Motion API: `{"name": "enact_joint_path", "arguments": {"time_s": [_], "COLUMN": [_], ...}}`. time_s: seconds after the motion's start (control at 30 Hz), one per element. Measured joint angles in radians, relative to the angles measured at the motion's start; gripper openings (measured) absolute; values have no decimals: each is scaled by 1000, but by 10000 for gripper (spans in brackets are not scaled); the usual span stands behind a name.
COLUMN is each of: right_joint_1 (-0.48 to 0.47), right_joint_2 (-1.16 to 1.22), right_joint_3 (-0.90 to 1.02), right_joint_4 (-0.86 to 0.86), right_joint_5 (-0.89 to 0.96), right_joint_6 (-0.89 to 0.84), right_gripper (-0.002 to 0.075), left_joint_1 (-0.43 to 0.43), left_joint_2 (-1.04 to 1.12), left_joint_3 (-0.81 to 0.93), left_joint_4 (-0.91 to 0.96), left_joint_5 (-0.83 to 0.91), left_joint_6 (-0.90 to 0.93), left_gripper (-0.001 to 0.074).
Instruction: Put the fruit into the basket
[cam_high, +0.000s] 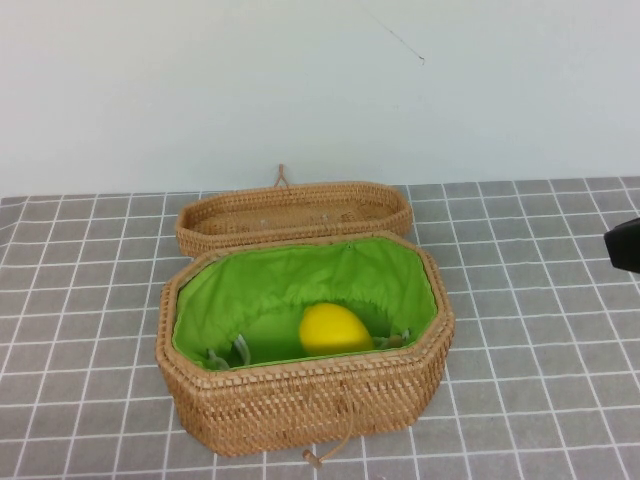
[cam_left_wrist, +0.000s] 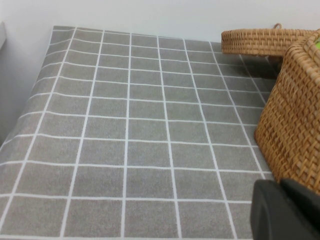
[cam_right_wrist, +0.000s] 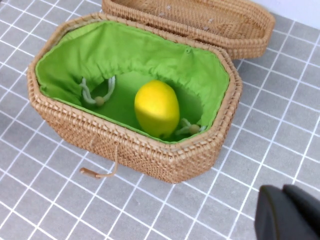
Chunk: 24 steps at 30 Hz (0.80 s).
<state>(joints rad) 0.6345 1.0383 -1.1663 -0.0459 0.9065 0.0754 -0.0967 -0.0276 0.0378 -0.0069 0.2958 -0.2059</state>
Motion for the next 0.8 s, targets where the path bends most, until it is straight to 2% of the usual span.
{"name": "enact_joint_path", "arguments": {"time_s": [0.27,0.37,0.53,0.67,0.8], "right_joint_1": [0,-33,-203,-348,-470], "right_joint_2": [-2,-33,-173,-346,-575], "right_joint_3": [0,2,16,134,339], "right_joint_4": [0,35,79,33,-26], "right_joint_5": [2,4,-49,-259,-478], "right_joint_6": [0,0,-89,-101,-101], "right_gripper": [0,0,0,0,0], "left_joint_1": [0,0,0,0,0], "left_joint_2": [0,0,0,0,0], "left_joint_3": [0,0,0,0,0], "left_joint_4": [0,0,0,0,0], "left_joint_5": [0,0,0,0,0], "left_joint_6": [0,0,0,0,0], "left_gripper": [1,1,1,1,1]}}
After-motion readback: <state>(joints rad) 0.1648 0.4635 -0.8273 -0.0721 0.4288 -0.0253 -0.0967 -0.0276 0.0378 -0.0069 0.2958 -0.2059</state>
